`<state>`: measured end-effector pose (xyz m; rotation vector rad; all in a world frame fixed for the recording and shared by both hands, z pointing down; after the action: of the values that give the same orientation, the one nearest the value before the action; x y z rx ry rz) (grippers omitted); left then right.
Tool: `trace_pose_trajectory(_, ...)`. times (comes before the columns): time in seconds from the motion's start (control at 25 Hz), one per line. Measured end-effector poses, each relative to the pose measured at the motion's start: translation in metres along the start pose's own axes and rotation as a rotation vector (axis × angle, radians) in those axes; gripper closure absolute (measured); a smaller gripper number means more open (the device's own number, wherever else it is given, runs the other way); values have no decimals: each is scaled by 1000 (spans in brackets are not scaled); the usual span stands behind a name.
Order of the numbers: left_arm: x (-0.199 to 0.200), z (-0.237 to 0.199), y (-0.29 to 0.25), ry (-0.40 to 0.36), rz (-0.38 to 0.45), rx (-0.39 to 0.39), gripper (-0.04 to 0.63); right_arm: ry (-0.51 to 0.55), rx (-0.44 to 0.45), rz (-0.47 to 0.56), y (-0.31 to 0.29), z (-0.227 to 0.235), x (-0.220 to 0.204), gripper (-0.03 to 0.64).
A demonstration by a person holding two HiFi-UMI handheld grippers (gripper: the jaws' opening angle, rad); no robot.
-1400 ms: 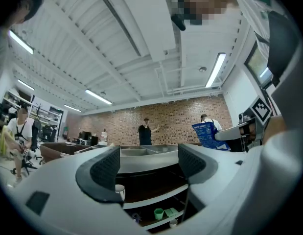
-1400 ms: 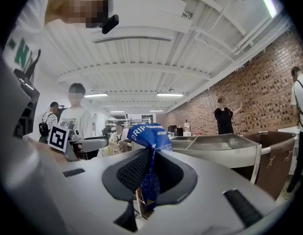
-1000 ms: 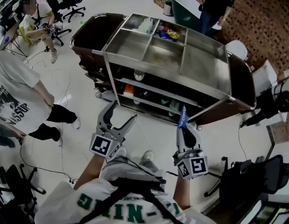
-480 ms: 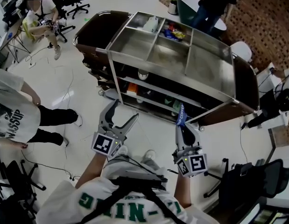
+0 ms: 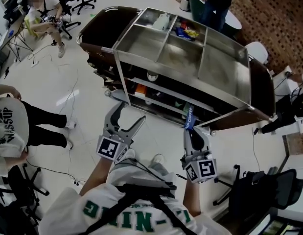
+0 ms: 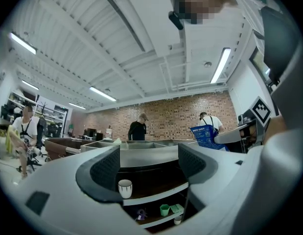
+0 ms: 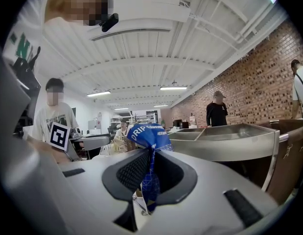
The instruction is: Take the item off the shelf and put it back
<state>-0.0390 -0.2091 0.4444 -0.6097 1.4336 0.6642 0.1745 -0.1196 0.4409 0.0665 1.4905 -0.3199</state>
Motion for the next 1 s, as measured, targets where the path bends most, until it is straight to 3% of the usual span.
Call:
trace_pose_trajectory(0.32,-5,-1,-16,34,-21,-21,232,-13,1,-27,-14,6,-21,563)
trace_pose_trajectory(0.48,-30,0,-22,26,-19,-33,232,-11,8,-48,-23,11,-57,563)
trace_pose_trajectory(0.68,-96,-5,-32,41,-13,-31,232,-27,7,-43,-50,23,-141,563)
trace_pose_trajectory(0.88,-195,-14,-52,41,-7,-25,235,-44,7,-91,-90,46,-262,563)
trace_pose_trajectory(1.0,-255,-24,-68,50,-6,-12,235,-1,-4,-167,-125,65,-339,563)
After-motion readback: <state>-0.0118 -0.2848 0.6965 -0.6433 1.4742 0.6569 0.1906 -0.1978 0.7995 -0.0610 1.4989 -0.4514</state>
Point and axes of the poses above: the fingertips, and each gripper's own axes: y backward along the fingers, z to its right, x out of its top, the point moved 2 cm from there along y, backward along the fingers, and after that the axes turned 3 degrees about -z, right-handed, at the moved point
